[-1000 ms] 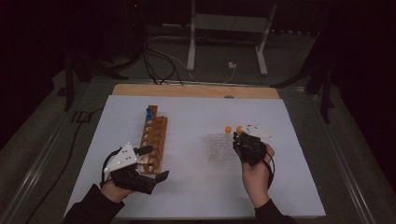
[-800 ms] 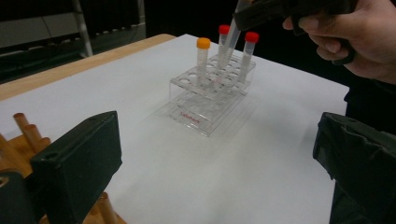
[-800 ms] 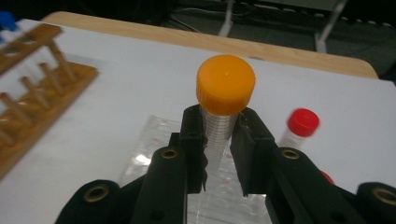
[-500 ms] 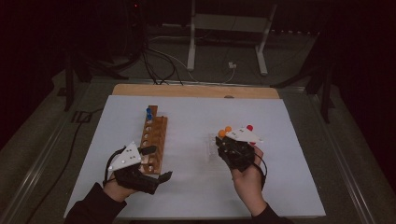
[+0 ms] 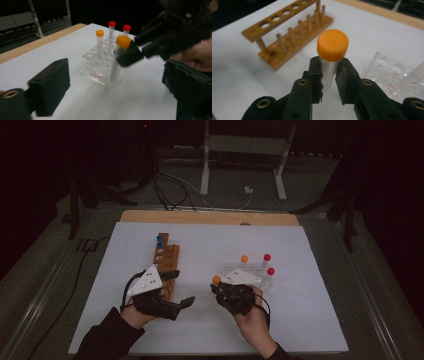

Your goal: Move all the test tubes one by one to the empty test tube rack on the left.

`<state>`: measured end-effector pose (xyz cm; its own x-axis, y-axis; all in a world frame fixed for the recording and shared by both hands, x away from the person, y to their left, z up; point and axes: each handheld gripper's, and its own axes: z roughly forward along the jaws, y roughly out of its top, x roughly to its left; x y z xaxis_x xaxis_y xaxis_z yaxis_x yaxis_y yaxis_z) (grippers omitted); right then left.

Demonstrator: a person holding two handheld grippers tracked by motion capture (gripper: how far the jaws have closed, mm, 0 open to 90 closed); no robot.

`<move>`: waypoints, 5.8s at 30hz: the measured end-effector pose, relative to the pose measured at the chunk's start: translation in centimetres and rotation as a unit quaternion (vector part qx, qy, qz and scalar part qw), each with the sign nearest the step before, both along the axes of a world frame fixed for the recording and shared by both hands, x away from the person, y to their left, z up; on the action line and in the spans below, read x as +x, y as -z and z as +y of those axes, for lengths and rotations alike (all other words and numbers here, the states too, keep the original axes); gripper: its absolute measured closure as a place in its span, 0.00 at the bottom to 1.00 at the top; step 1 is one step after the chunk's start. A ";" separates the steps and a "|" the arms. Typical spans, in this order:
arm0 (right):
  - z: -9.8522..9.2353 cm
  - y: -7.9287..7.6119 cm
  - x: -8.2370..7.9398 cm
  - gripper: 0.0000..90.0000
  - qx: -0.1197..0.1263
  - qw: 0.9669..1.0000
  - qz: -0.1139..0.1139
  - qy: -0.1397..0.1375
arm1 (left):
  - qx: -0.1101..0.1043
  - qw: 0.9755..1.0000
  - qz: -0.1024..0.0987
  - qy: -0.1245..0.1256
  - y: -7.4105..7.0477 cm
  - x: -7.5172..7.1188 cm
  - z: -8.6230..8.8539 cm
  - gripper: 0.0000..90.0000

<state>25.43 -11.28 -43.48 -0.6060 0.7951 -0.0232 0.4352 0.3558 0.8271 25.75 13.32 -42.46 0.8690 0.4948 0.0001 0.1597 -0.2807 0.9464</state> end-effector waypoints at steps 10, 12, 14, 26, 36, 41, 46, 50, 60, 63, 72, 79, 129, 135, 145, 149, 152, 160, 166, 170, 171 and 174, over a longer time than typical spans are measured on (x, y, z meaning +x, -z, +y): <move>0.1 1.4 -0.2 0.83 -0.011 1.000 0.011 -0.019 | 0.000 1.000 0.023 0.014 0.3 1.6 -3.3 0.33; 0.0 1.4 -0.1 0.83 -0.011 1.000 0.013 -0.020 | 0.003 1.000 0.023 0.020 0.5 1.9 -3.9 0.38; 0.0 1.5 -0.1 0.83 -0.007 1.000 0.017 -0.021 | 0.004 0.999 0.028 0.024 0.7 2.1 -4.5 0.43; 0.0 1.6 0.1 0.83 -0.007 1.000 0.020 -0.019 | 0.016 0.998 0.050 0.038 1.8 3.5 -6.0 0.75; -0.1 1.7 0.3 0.81 0.006 1.000 0.018 -0.015 | 0.018 0.998 0.037 0.042 1.6 3.7 -5.9 0.80; -0.4 1.4 0.4 0.63 0.019 1.000 0.016 -0.006 | 0.011 0.999 0.031 0.031 0.7 3.9 -5.1 0.80; -1.1 0.8 0.4 0.43 0.032 0.999 0.005 -0.007 | 0.005 1.000 0.018 0.010 -0.5 4.1 -3.8 0.80; -1.7 0.3 0.5 0.20 0.040 0.999 -0.011 0.006 | -0.004 1.000 0.015 0.000 -1.4 4.4 -2.6 0.80; -3.6 -0.2 0.6 0.00 0.073 0.997 -0.026 -0.008 | -0.011 0.999 -0.005 -0.040 -3.7 5.1 0.3 0.80; -3.9 -0.1 0.6 0.00 0.072 0.997 -0.028 -0.011 | -0.009 0.998 -0.011 -0.056 -4.2 5.4 1.2 0.80; -4.3 -0.2 0.5 0.00 0.079 0.996 -0.039 -0.010 | -0.001 0.994 -0.024 -0.111 -4.7 6.4 4.3 0.80; -4.2 -0.2 0.5 0.00 0.079 0.996 -0.044 -0.016 | -0.005 0.986 -0.028 -0.162 -4.4 8.0 6.6 0.80; -5.0 -0.7 0.7 0.00 0.092 0.994 -0.059 -0.022 | 0.033 0.974 0.021 -0.224 2.9 9.3 6.4 0.40; -5.6 -0.8 1.5 0.00 0.076 0.995 -0.063 0.010 | 0.028 0.978 0.028 -0.204 1.7 7.4 5.9 0.09; -5.6 1.0 3.1 0.12 0.034 0.995 -0.045 0.088 | 0.016 0.987 0.003 -0.162 0.9 4.0 5.0 0.01; -5.6 1.8 3.9 0.20 0.027 0.993 -0.026 0.112 | 0.006 0.987 0.003 -0.158 0.6 3.7 5.1 0.01; -5.6 2.0 4.5 0.31 0.025 0.991 -0.018 0.132 | 0.006 0.987 0.005 -0.160 0.7 3.8 5.3 0.01; -5.6 2.4 6.4 0.51 0.017 0.984 0.008 0.180 | 0.008 0.988 0.015 -0.156 1.1 4.0 5.2 0.01; -5.5 2.9 7.3 0.60 0.014 0.981 0.021 0.193 | 0.007 0.988 0.015 -0.154 1.1 4.0 5.1 0.01; -5.5 3.1 7.6 0.63 0.010 0.980 0.022 0.198 | 0.007 0.988 0.016 -0.155 1.2 4.0 5.1 0.01; -5.5 3.1 7.7 0.64 0.010 0.979 0.022 0.201 | 0.006 0.988 0.017 -0.154 1.2 4.0 5.1 0.01; -5.6 3.1 8.0 0.68 0.012 0.978 0.021 0.205 | 0.005 0.988 0.017 -0.152 1.2 4.0 5.1 0.01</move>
